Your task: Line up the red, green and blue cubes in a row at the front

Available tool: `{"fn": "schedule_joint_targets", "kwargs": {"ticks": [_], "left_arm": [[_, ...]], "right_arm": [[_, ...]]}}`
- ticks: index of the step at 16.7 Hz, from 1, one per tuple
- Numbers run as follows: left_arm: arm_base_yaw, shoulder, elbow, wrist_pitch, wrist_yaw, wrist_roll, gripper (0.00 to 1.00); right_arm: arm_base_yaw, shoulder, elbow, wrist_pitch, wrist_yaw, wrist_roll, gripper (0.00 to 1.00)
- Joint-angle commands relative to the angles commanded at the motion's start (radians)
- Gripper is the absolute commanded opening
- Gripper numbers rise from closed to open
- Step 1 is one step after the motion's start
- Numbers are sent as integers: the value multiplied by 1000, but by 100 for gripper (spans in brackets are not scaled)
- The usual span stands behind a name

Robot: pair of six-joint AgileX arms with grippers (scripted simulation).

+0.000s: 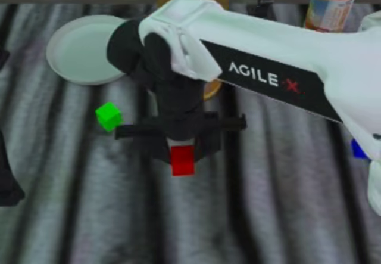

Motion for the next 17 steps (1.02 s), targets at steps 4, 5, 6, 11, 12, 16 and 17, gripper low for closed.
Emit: {"fn": "schedule_joint_targets", "kwargs": {"ticks": [4, 5, 6, 11, 12, 16, 17], "left_arm": [[0, 0, 0, 0, 0, 0, 100], [0, 0, 0, 0, 0, 0, 100], [0, 0, 0, 0, 0, 0, 100], [0, 0, 0, 0, 0, 0, 100], [0, 0, 0, 0, 0, 0, 100], [0, 0, 0, 0, 0, 0, 100], [0, 0, 0, 0, 0, 0, 100]], "right_arm": [[121, -7, 26, -16, 9, 181, 0], [135, -10, 28, -17, 10, 200, 0], [142, -12, 29, -17, 11, 208, 0], [138, -9, 23, -12, 9, 209, 0], [139, -8, 11, 2, 10, 208, 0], [140, 11, -92, 130, 11, 212, 0], [141, 17, -121, 167, 11, 212, 0]]}}
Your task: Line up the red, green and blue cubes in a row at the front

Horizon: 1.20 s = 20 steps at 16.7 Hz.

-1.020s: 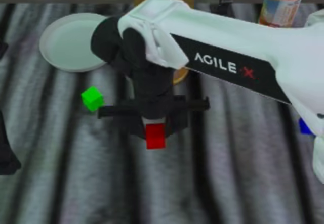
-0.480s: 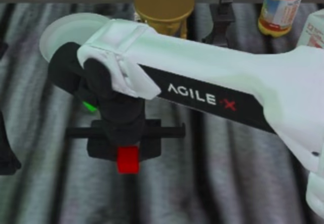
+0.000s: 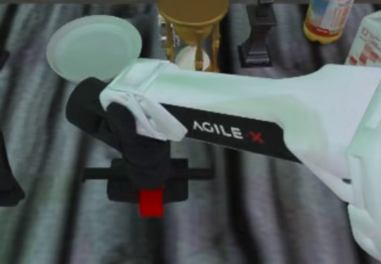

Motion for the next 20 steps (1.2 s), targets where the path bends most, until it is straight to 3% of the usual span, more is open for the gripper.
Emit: {"fn": "schedule_joint_targets", "kwargs": {"ticks": [7, 20], "left_arm": [[0, 0, 0, 0, 0, 0, 100], [0, 0, 0, 0, 0, 0, 100]], "right_arm": [[4, 13, -57, 65, 1, 1, 0], [4, 13, -57, 65, 1, 1, 98]]}}
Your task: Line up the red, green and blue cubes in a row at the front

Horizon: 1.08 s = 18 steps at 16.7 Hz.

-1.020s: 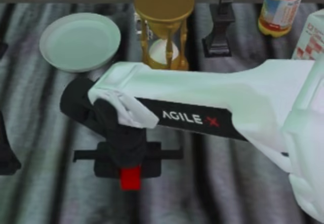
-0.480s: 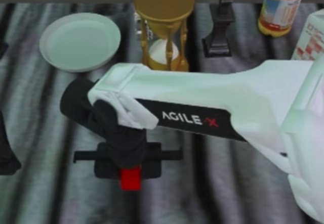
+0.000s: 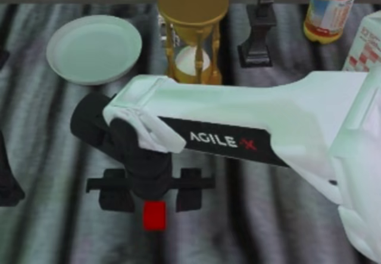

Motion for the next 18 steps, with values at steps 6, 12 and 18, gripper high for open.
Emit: {"fn": "schedule_joint_targets", "kwargs": {"ticks": [6, 12, 18], "left_arm": [[0, 0, 0, 0, 0, 0, 100], [0, 0, 0, 0, 0, 0, 100], [0, 0, 0, 0, 0, 0, 100]], "right_arm": [[0, 0, 0, 0, 0, 0, 100], [2, -7, 38, -41, 1, 2, 100], [11, -47, 185, -235, -1, 4, 100]]}}
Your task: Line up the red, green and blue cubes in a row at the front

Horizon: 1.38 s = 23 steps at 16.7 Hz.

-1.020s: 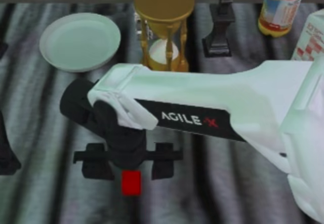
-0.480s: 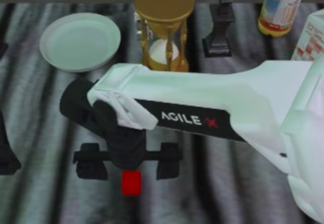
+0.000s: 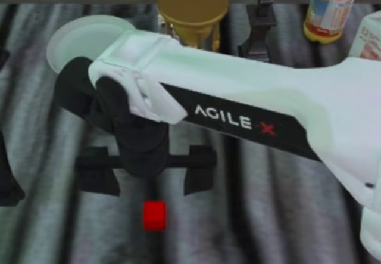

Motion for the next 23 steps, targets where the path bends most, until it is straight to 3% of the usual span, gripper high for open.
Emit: {"fn": "schedule_joint_targets", "kwargs": {"ticks": [6, 11, 18, 23], "left_arm": [[-2, 8, 8, -5, 1, 3, 100], [-34, 182, 182, -120, 6, 58, 100], [-110, 807, 722, -458, 5, 215, 100], [-172, 1385, 1150, -747, 5, 344, 100]], "right_arm": [[-9, -10, -3, 0, 4, -6, 100], [-94, -214, -167, 101, 60, -112, 100], [-370, -908, -715, 422, 143, -406, 100], [-609, -1482, -1219, 702, 144, -646, 100]]}}
